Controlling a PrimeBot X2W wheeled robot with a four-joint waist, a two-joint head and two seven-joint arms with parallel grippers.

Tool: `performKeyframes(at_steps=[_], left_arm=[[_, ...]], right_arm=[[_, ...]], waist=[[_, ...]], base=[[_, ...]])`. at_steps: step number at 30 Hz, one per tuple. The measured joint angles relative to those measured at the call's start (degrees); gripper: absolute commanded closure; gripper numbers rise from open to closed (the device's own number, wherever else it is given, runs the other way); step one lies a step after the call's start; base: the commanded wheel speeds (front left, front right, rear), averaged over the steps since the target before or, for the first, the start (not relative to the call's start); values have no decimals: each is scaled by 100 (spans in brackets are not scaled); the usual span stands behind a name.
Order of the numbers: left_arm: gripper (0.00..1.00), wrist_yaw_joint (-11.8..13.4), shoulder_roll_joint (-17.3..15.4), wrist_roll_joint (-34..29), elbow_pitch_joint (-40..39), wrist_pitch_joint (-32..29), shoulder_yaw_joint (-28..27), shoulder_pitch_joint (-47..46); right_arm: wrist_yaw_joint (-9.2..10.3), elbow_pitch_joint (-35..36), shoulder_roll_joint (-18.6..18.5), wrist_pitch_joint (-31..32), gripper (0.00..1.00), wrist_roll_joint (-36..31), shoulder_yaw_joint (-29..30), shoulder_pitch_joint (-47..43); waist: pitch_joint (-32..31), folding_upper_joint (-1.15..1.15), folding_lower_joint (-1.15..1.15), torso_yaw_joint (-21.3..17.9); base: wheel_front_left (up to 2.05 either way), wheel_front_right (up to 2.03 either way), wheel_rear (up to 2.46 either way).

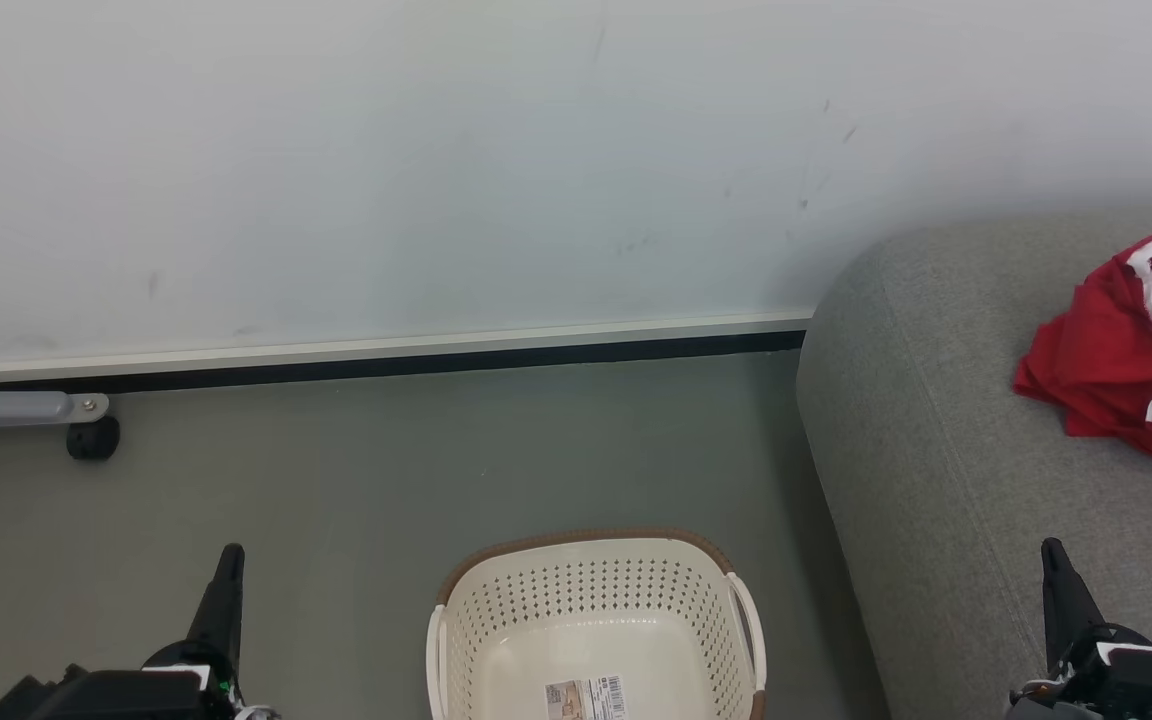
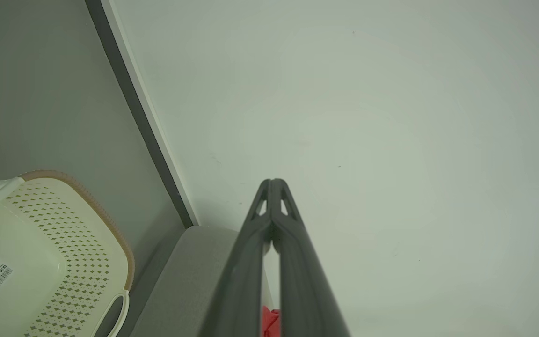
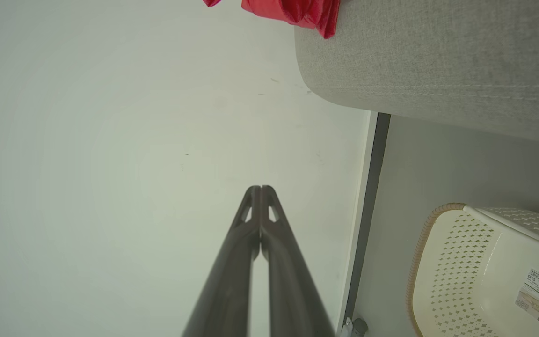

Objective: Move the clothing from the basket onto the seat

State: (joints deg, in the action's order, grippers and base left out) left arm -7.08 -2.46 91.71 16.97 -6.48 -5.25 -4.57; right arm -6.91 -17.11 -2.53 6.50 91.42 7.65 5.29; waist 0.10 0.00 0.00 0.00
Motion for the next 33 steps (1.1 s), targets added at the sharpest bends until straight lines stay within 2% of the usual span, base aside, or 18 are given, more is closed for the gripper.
performKeyframes(at_steps=[33], left_arm=[[100,0,0,0,-1,0,1,0]], right_arm=[[0,1,1,0,100,1,0,0]], waist=[[1,0,0,0]], base=[[0,0,0]])
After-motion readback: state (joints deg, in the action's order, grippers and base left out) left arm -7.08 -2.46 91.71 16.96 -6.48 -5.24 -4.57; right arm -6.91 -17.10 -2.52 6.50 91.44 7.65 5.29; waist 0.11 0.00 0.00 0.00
